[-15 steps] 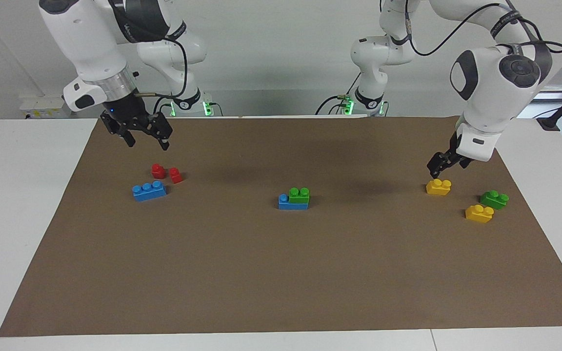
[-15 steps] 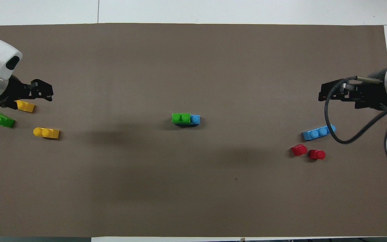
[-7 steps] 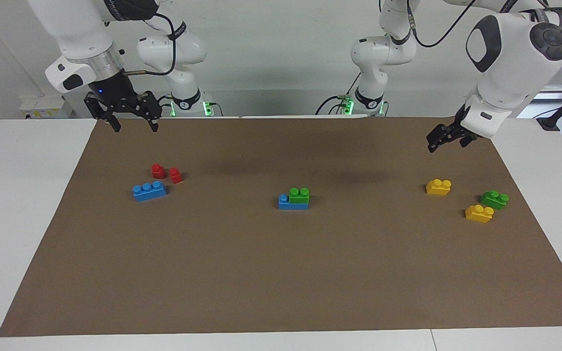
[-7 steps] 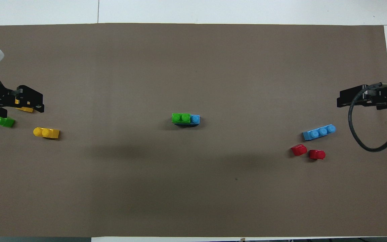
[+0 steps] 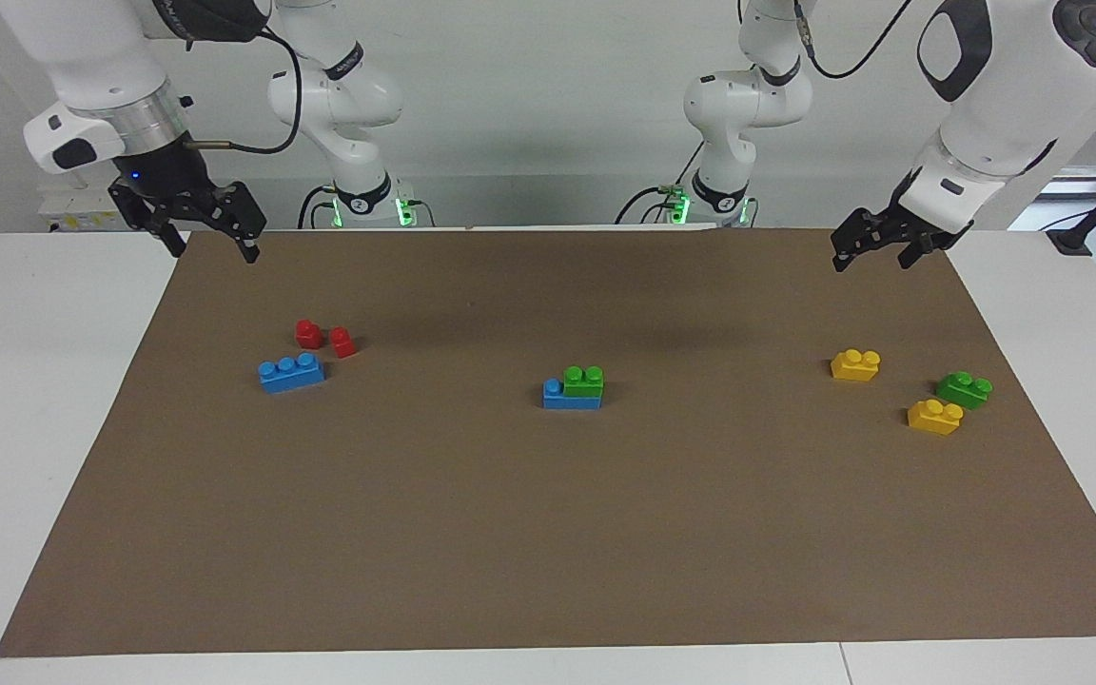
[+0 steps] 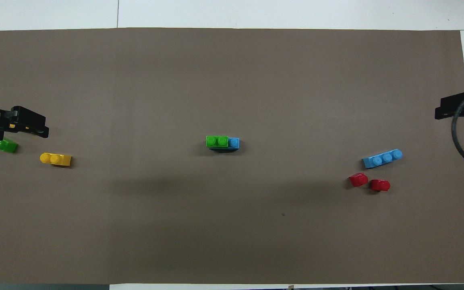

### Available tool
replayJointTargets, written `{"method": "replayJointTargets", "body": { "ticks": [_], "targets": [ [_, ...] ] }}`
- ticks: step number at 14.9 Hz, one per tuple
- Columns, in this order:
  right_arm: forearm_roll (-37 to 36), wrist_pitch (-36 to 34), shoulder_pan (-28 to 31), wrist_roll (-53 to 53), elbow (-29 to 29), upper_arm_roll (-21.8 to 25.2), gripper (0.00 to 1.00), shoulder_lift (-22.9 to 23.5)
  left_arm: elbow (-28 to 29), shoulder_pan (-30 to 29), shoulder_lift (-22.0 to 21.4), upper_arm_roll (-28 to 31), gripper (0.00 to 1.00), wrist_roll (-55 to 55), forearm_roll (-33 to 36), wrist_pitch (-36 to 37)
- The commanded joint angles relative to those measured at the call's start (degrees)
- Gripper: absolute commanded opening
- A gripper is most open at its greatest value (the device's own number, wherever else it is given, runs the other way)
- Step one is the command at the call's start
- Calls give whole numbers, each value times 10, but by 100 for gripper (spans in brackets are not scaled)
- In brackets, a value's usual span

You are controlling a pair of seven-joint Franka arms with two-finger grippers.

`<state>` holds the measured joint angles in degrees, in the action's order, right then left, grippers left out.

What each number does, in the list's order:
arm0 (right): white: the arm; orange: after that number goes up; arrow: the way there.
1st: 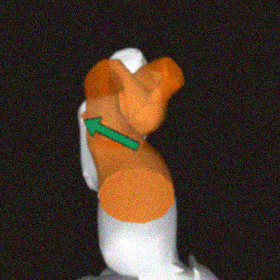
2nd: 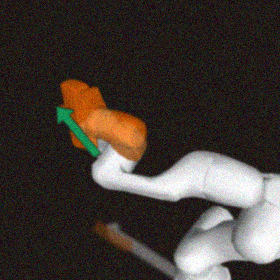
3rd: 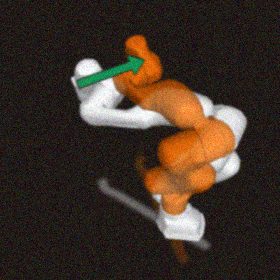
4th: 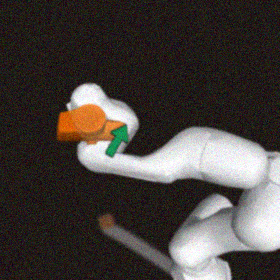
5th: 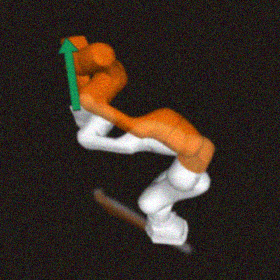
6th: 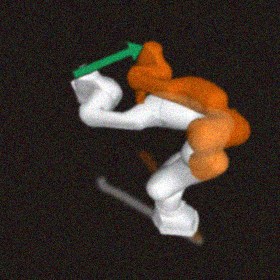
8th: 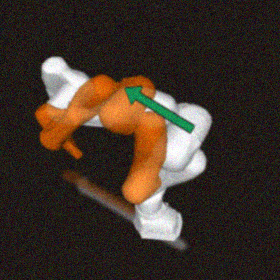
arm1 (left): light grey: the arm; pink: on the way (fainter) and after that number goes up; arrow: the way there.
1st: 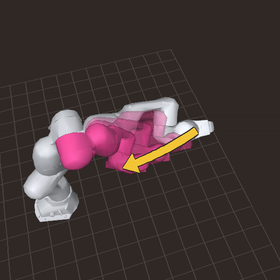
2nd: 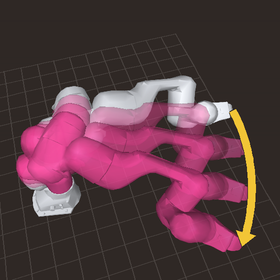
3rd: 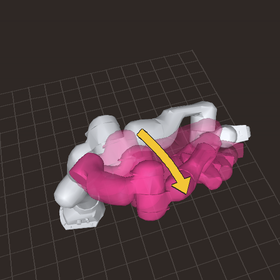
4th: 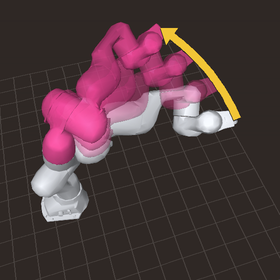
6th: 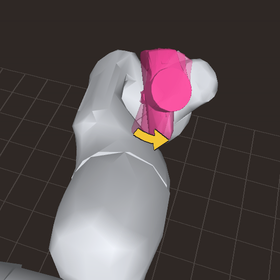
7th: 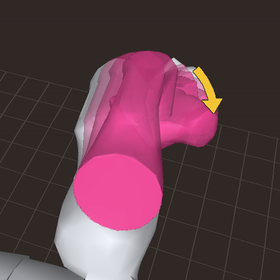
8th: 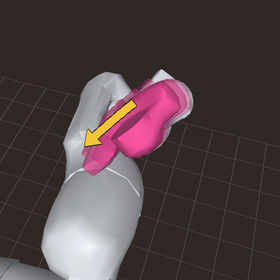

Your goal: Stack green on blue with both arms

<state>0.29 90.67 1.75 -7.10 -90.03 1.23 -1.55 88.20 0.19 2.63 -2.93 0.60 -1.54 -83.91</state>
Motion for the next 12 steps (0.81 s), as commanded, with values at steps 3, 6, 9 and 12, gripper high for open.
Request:
{"method": "replayJointTargets", "body": {
  "ticks": [3, 6, 9, 12],
  "targets": [
    [-6, -16, 14, 8, 20, -7, 100, 13, -1, -4, -11, -1, 100, -20, -9, -6],
    [-4, -15, 20, 9, 20, -7, 100, 11, 3, -4, -20, -2, 100, -21, -9, -24],
    [-4, -13, 19, 8, 20, -8, 100, 10, 6, -4, -22, -2, 100, -22, -9, -21],
    [-2, -16, 19, 9, 20, -9, 100, 9, 6, -4, -22, -2, 100, -22, -9, -20]
  ]
}}
